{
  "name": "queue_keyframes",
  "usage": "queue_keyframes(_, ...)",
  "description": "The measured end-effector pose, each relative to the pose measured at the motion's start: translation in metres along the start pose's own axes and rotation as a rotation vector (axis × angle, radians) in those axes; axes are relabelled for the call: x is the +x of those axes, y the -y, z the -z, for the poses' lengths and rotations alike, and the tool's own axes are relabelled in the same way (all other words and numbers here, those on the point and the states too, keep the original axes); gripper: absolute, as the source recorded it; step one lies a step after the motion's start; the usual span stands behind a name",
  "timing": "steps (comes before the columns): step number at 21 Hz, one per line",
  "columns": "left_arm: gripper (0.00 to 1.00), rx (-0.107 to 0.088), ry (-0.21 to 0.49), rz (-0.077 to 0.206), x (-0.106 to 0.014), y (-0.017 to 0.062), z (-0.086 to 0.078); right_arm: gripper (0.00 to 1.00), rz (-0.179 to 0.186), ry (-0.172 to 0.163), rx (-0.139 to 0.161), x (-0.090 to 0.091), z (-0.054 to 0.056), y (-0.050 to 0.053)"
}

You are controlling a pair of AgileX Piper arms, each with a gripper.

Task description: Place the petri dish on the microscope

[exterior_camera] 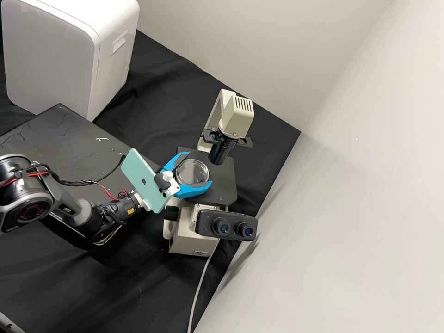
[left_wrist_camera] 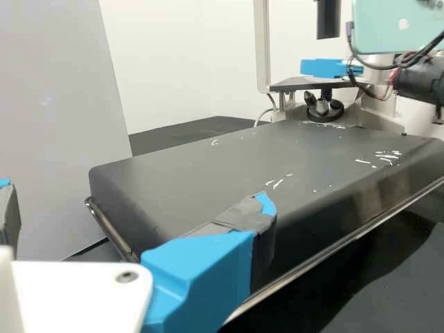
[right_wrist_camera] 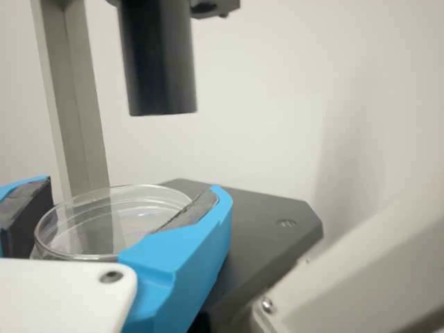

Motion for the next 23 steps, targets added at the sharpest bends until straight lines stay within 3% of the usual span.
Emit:
queue_keyframes(5, 1.00, 0.001, 0.001, 0.004, 0.000, 0.0007, 0.000, 0.00, 0.004, -0.010, -0.040, 0.013, 0.001, 0.011)
queue_keyframes(10, 1.00, 0.001, 0.001, 0.004, 0.000, 0.0007, 0.000, 0.00, -0.006, 0.002, -0.034, 0.022, 0.001, 0.014)
queue_keyframes(23, 1.00, 0.002, 0.006, 0.004, 0.000, 0.0008, -0.001, 0.00, -0.029, 0.000, -0.080, 0.029, -0.002, 0.021)
